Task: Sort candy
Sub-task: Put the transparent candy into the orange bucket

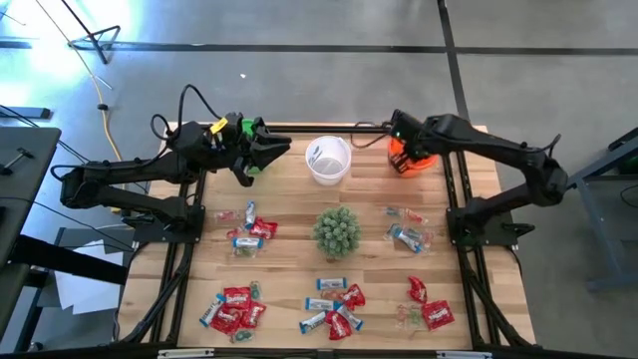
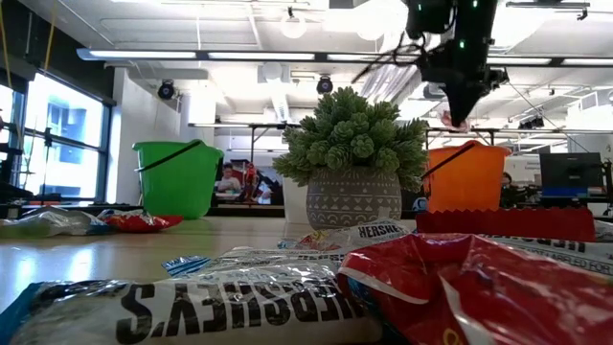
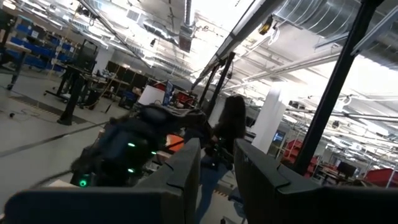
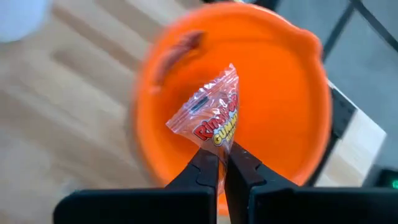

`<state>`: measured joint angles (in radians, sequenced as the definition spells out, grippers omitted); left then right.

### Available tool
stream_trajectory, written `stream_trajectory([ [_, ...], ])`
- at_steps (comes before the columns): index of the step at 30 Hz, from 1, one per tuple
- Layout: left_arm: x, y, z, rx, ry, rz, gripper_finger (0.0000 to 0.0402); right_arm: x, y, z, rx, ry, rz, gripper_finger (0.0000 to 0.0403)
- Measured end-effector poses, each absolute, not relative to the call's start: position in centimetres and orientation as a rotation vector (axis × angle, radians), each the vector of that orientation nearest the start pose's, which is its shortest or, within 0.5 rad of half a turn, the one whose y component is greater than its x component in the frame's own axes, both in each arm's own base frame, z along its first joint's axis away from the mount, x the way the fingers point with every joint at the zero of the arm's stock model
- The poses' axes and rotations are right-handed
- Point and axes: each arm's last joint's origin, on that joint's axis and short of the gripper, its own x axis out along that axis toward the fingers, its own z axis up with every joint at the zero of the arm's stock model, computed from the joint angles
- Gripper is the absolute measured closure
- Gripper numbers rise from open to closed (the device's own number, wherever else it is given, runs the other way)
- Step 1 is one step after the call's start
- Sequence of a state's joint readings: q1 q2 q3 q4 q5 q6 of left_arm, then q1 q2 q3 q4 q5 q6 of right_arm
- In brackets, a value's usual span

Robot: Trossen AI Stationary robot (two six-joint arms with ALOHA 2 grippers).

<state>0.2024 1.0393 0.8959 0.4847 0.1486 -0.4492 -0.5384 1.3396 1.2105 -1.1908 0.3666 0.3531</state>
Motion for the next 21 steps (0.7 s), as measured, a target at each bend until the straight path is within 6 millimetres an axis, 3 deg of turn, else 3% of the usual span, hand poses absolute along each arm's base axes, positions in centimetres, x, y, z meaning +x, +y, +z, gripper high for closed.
stream_trajectory([
  [5, 22.5, 4.2, 38.6, -0.388, -0.323, -0.019, 0.0319, 18.0, -15.6, 29.1, 0.504, 1.174, -1.028, 0.0399],
  [10, 22.5, 4.2, 38.5, -0.391, -0.316, -0.019, 0.0319, 17.3, -16.8, 29.2, 0.515, 1.157, -0.984, 0.036],
  [17, 22.3, 4.1, 38.7, -0.386, -0.325, -0.021, 0.0319, 16.9, -17.0, 29.1, 0.527, 1.176, -0.988, 0.0282],
  [21, 21.9, 4.0, 38.9, -0.38, -0.33, -0.022, 0.0319, 16.9, -16.0, 29.5, 0.713, 1.196, -0.847, 0.0258],
])
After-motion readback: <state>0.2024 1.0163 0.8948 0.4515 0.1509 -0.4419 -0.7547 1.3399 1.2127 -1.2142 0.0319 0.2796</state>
